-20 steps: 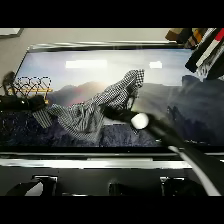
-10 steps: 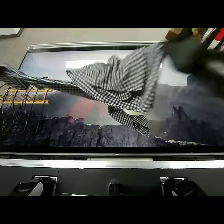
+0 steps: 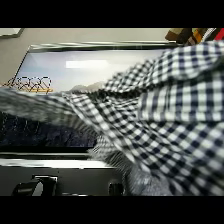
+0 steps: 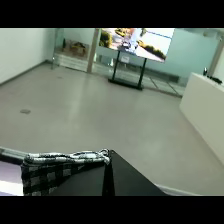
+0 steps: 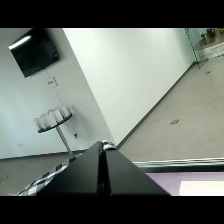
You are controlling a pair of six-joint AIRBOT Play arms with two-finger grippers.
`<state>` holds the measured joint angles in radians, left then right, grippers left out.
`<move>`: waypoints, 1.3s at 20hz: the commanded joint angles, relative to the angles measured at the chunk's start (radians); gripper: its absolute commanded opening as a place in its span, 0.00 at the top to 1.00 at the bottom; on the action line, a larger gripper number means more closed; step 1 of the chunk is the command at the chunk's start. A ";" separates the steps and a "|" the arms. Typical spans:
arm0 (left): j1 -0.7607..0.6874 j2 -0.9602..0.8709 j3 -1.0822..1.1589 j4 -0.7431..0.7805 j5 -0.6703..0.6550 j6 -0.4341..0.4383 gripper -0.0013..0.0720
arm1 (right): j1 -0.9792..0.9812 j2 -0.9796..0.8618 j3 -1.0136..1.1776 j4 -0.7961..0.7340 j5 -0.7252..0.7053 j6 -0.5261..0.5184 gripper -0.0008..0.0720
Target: Fold the clothes and pants, and hang the long-sleeved shirts on hangers.
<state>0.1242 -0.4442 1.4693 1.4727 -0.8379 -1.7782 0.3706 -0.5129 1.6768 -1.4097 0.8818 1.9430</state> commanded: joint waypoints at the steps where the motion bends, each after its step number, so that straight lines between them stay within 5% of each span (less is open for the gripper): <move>1: 0.001 0.005 -0.014 0.097 0.034 -0.108 0.96 | 0.000 -0.059 0.014 -0.071 0.005 0.026 0.95; 7: -0.001 -0.241 -0.132 0.079 0.031 -0.108 0.96 | 0.000 -0.460 0.014 -0.100 0.051 0.115 0.94; 16: -0.022 -0.793 -0.175 -0.031 -0.219 -0.107 0.96 | 0.002 -1.200 0.014 0.335 -0.009 0.058 0.88; 17: -0.022 -0.826 -0.175 -0.058 -0.232 -0.107 0.96 | 0.001 -1.226 0.014 0.356 0.006 0.046 0.86; 19: -0.021 -0.868 -0.175 -0.105 -0.247 -0.107 0.95 | -0.011 -1.219 0.014 0.362 0.046 -0.012 0.64; 21: -0.020 -0.870 -0.175 -0.128 -0.247 -0.107 0.79 | -0.053 -1.159 0.015 0.362 0.111 -0.079 0.41; 24: 0.002 -0.840 -0.167 -0.163 -0.289 -0.064 0.10 | -0.203 -0.990 0.015 0.325 0.287 -0.201 0.22; 26: 0.045 -0.800 -0.168 -0.184 -0.343 -0.028 0.07 | -0.332 -0.857 0.011 0.216 0.431 -0.257 0.22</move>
<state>0.1329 -1.2705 1.2987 1.3338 -1.1137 -1.8530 0.1787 -1.5120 1.6913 -1.1023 1.1133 1.7958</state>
